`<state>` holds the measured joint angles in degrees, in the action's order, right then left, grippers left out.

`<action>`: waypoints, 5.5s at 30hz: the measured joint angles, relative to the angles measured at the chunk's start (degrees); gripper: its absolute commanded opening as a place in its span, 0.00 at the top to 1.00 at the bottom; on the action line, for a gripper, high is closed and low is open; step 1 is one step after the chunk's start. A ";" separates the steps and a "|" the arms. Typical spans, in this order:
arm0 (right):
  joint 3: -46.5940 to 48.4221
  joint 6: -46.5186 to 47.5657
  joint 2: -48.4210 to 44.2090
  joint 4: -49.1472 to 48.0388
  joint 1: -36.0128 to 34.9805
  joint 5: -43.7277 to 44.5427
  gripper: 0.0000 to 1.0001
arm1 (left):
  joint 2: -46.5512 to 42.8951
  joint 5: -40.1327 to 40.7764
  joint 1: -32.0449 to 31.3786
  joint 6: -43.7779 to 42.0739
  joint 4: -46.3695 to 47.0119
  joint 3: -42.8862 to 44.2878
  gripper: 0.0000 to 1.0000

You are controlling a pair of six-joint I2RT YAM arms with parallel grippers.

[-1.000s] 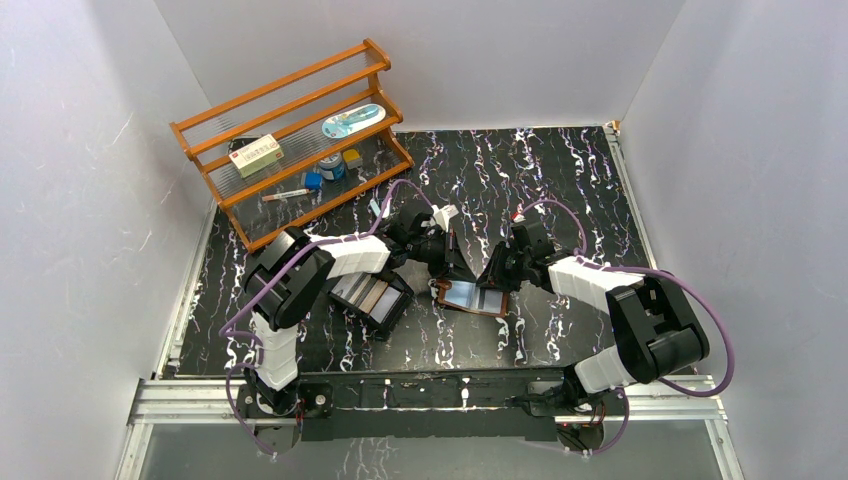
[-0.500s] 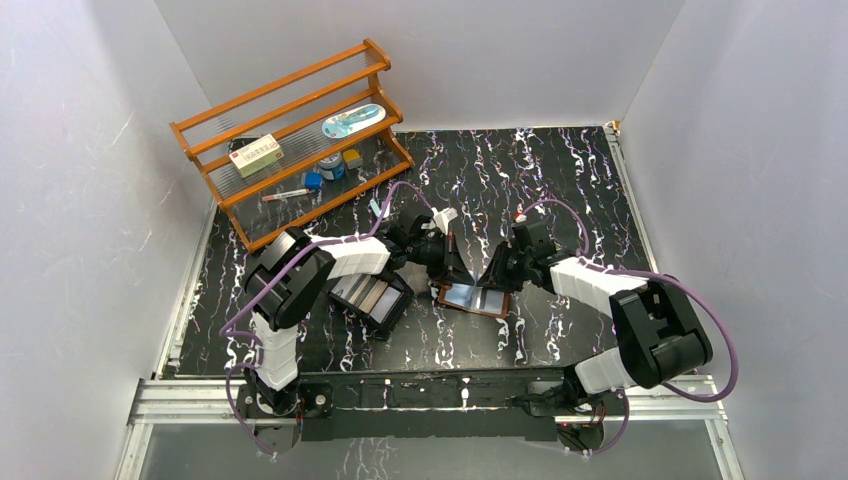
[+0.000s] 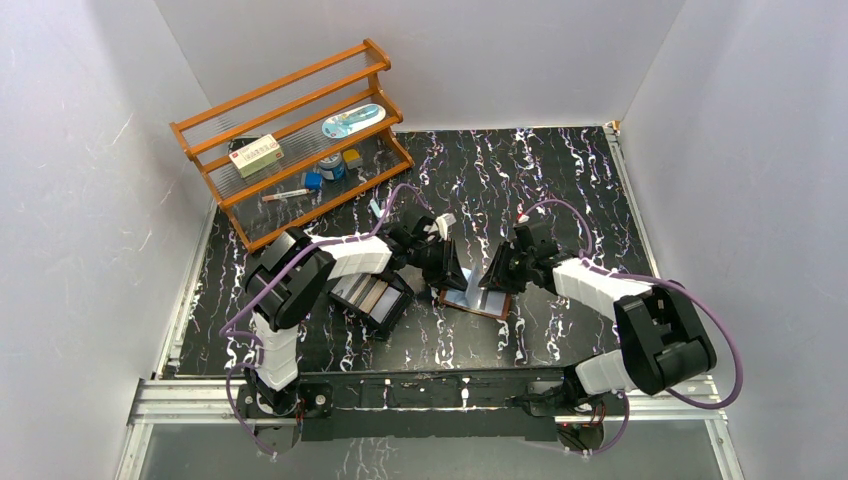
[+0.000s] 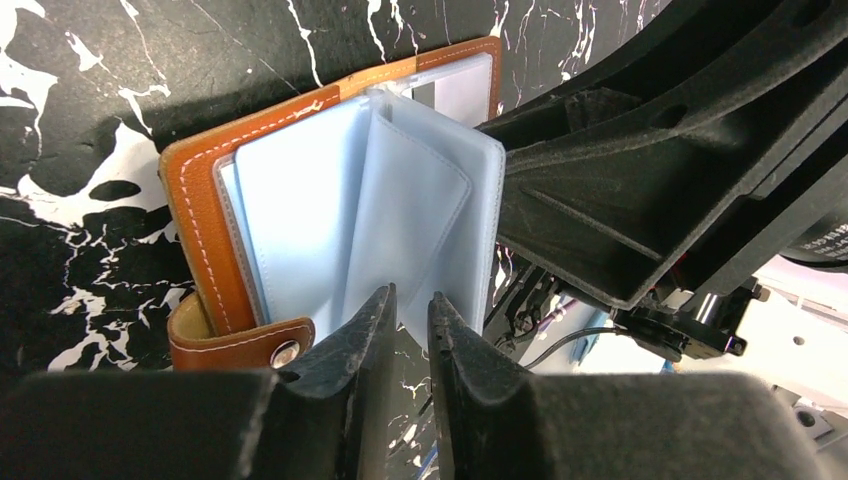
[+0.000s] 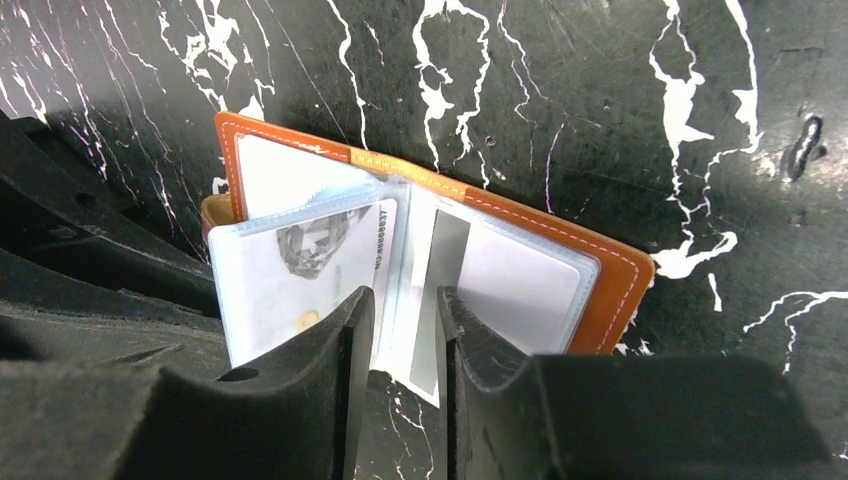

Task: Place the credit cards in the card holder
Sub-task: Turn over the card slot in the card holder, then pick up the credit card from the storage box, then adjust the storage box at the center of the board.

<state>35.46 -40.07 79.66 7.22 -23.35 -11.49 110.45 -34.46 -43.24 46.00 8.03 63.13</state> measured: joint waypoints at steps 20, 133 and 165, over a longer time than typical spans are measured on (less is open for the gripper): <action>2.97 1.31 -6.05 11.76 0.15 8.37 0.59 | 0.55 7.39 -3.69 -4.98 -11.82 9.18 0.73; 7.87 -24.46 3.34 -5.95 -27.78 5.05 0.54 | -20.26 31.04 14.05 -35.63 -43.30 -2.75 0.69; 16.63 -30.49 16.72 -6.97 -32.63 15.63 0.56 | -20.09 33.24 14.25 -36.46 -44.06 -0.42 0.84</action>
<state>52.10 -70.57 96.38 0.25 -55.99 4.14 90.37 -1.21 -28.99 9.54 -36.03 62.72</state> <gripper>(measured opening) 0.448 0.188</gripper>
